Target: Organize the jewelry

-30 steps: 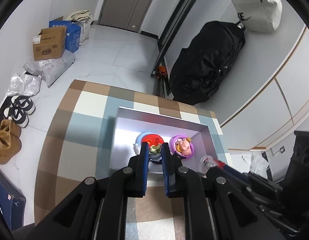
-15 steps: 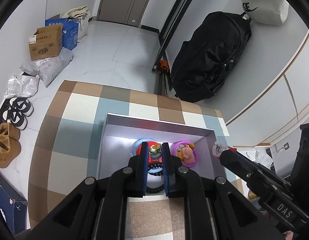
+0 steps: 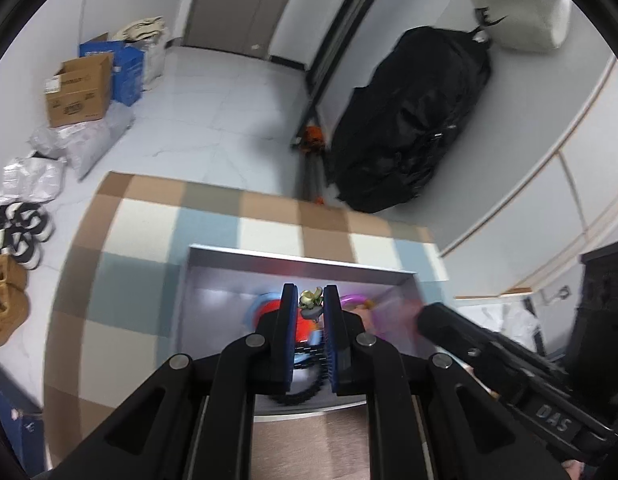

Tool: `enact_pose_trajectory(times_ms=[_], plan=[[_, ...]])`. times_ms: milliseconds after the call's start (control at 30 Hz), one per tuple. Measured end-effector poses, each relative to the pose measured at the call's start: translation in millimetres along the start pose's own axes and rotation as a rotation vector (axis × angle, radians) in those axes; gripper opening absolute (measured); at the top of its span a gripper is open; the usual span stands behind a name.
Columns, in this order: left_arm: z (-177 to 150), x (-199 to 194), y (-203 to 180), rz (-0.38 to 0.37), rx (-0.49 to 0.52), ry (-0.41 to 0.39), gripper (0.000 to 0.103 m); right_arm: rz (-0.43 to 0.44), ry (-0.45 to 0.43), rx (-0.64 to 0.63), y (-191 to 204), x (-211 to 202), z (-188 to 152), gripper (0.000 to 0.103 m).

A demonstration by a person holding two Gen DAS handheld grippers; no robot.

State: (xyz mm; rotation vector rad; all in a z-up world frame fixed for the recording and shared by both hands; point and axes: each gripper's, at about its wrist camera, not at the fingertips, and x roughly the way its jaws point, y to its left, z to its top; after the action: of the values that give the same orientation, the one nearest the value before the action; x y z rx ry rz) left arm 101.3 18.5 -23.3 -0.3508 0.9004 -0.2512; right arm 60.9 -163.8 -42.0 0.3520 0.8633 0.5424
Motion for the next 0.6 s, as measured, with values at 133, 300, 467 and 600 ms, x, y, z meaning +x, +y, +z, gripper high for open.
enact_pose_trajectory(times_ms=[133, 300, 467, 600], plan=[[0.6, -3.7, -4.6, -0.024, 0.014, -0.021, 0.008, 0.007, -0.012, 0.003, 0.0, -3.3, -0.1, 0.018], [0.6, -4.6, -6.9, -0.032, 0.024, -0.011, 0.009, -0.003, -0.026, 0.010, -2.6, -10.0, 0.1, 0.021], [-1.8, -9.7, -12.0, -0.004, 0.061, -0.021, 0.009, -0.002, -0.057, 0.000, -1.1, -20.7, -0.2, 0.032], [-2.5, -15.2, -12.2, 0.019, 0.065, -0.026, 0.027, -0.012, -0.077, -0.016, 1.9, -28.0, -2.4, 0.047]])
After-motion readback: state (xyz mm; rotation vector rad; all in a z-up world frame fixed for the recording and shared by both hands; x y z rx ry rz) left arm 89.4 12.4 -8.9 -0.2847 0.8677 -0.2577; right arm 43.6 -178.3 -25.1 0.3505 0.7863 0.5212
